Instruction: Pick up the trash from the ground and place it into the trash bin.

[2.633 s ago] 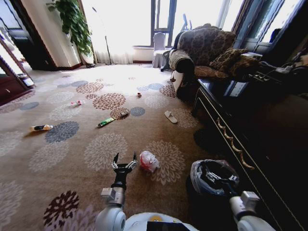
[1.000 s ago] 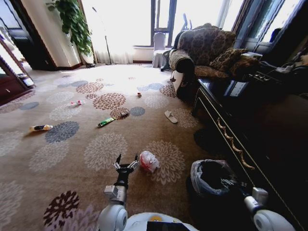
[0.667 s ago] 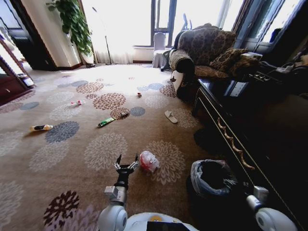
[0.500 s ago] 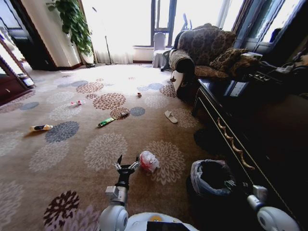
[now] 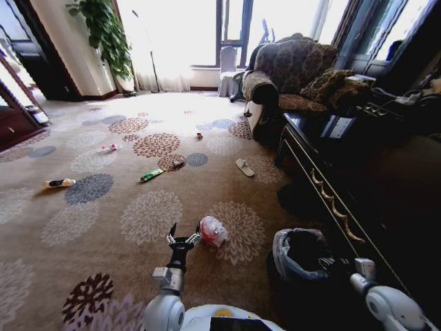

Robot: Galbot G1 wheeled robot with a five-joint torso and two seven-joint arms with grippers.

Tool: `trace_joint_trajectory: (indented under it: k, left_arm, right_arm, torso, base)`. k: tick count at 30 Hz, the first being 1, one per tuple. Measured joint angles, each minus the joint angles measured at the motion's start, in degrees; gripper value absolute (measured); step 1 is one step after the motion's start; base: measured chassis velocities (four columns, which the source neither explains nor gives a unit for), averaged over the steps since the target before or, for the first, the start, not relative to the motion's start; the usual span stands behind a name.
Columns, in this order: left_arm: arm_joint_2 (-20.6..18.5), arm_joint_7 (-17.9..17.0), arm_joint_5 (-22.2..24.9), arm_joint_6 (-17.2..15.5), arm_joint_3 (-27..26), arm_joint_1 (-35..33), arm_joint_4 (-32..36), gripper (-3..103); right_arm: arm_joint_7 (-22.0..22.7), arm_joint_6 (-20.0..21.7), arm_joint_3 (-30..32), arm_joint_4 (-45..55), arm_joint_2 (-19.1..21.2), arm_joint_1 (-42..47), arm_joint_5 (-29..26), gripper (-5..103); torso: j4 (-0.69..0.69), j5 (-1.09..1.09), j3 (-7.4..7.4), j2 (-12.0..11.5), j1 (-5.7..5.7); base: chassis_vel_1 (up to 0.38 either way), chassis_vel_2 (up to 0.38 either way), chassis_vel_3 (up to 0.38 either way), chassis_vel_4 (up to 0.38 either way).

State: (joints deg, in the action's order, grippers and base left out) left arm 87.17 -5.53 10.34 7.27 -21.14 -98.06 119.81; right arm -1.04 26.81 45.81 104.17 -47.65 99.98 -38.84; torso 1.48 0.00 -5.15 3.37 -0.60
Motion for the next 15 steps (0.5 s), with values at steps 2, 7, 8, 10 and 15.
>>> trace_joint_trajectory:
  k: [2,7,8,10,15]
  left_arm:
    - [0.01,0.0,-0.03,0.0,0.04,0.0,-0.02,100]
    - [0.12,-0.01,-0.52,-0.03,0.42,-0.16,-0.16,100]
    - [0.12,-0.01,-0.52,-0.03,0.42,-0.16,-0.16,100]
    - [0.2,0.0,-0.68,-0.04,0.57,-0.17,-0.19,100]
    - [0.44,0.0,-0.93,-0.04,0.77,-0.24,-0.2,100]
  right_arm:
    - [0.0,0.04,-0.11,-0.06,0.08,-0.04,-0.26,46]
    - [0.06,0.09,-0.17,0.07,-0.33,-0.05,-1.18,30]
    - [0.06,0.09,-0.17,0.07,-0.33,-0.05,-1.18,30]
    - [0.08,0.05,-0.16,0.2,-0.53,-0.08,-1.44,22]
    - [0.07,-0.16,-0.22,0.53,-0.94,-0.09,-1.84,11]
  torso:
    - [0.0,0.0,0.0,0.0,0.0]
    - [-0.01,-0.01,0.0,0.0,0.0]
    - [-0.01,-0.01,0.0,0.0,0.0]
    - [-0.02,-0.03,0.0,0.0,0.0]
    - [0.01,0.0,0.01,0.0,0.0]
  base:
    - [0.0,0.0,0.0,0.0]
    - [0.0,0.0,0.0,0.0]
    - [0.0,0.0,0.0,0.0]
    - [0.0,0.0,0.0,0.0]
    - [0.0,0.0,0.0,0.0]
